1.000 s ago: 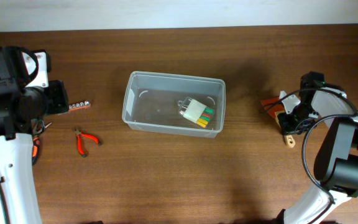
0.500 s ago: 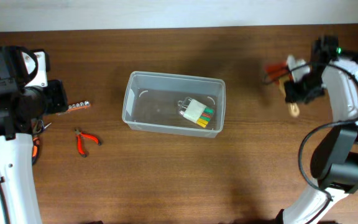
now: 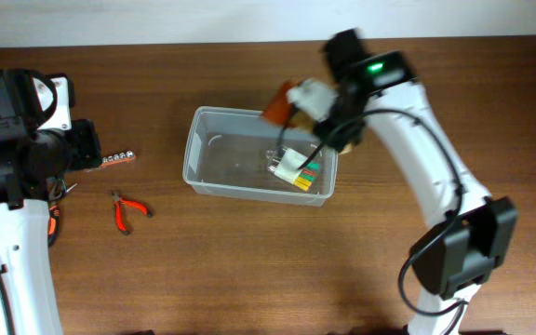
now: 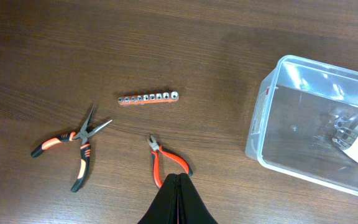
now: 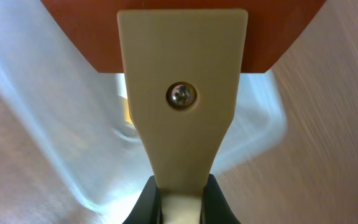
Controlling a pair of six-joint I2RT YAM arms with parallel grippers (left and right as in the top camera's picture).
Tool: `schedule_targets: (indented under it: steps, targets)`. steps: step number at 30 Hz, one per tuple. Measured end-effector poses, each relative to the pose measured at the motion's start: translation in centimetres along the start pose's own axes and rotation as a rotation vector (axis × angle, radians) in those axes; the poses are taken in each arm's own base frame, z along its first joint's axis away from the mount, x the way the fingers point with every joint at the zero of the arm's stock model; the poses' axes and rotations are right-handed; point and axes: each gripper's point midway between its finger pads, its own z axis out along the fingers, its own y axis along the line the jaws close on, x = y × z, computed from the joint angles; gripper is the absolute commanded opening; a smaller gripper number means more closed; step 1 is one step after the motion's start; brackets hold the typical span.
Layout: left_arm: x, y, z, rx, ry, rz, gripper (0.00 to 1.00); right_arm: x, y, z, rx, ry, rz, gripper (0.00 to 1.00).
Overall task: Pack container
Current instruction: 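Lift the scraper and carry it toward the container, then lower the scraper into the container, open the right gripper, withdraw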
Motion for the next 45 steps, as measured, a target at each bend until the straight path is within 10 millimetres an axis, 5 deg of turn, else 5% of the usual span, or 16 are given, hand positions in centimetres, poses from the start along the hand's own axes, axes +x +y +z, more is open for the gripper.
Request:
schedule_targets:
  steps: [4,8,16,21,23,24,26,31,33,37,38,41,42,43,45]
  targets:
    - [0.0,0.0,0.0,0.0,0.001,0.0,0.03,-2.9,3.7,0.9,-0.018,-0.023,-0.179,0.04]
    - [0.2,0.0,0.0,0.0,0.008,0.0,0.03,-4.2,5.2,2.5,-0.039,-0.017,-0.271,0.04]
    - [0.6,0.0,0.0,0.001,0.023,-0.001,0.03,-2.6,6.3,11.5,-0.181,0.123,-0.296,0.07]
    - [0.7,0.0,0.0,0.001,0.027,-0.001,0.03,-2.2,7.0,12.7,-0.225,0.135,-0.292,0.25]
    - [0.7,0.0,0.0,0.001,0.027,-0.001,0.03,-2.3,7.1,12.7,-0.231,0.129,-0.289,0.44]
    - [0.7,0.0,0.0,0.001,0.027,-0.001,0.03,-2.2,7.1,12.7,-0.233,0.128,-0.293,0.63]
    - [0.6,0.0,0.0,0.001,0.026,-0.001,0.04,-2.2,7.2,12.7,-0.239,0.127,-0.279,0.74]
    - [0.7,0.0,0.0,0.001,0.027,0.005,0.25,-2.0,6.8,12.7,-0.238,0.126,-0.261,0.91]
    - [0.6,0.0,0.0,0.0,0.026,0.017,0.5,-1.7,6.0,12.3,-0.229,0.126,-0.217,0.99]
    - [0.6,0.1,0.0,-0.007,0.026,0.041,1.0,-2.2,3.0,8.0,-0.144,0.083,-0.12,0.99]
    - [0.6,0.1,0.0,-0.007,0.026,0.048,0.99,-2.8,1.5,5.7,-0.091,0.041,-0.085,0.99]
    - [0.7,0.2,0.0,-0.011,0.027,0.08,0.99,-3.7,-2.7,-2.9,0.076,-0.117,0.029,0.99]
    - [0.6,0.2,0.0,-0.013,0.028,0.09,0.99,-3.2,-4.6,-8.2,0.171,-0.207,0.095,0.99]
    - [0.7,0.2,0.1,-0.012,0.031,0.096,0.99,-1.8,-6.3,-13.3,0.262,-0.293,0.184,0.99]
    - [0.7,0.2,0.4,-0.011,0.042,0.096,0.99,1.4,-8.0,-19.7,0.378,-0.39,0.327,0.98]
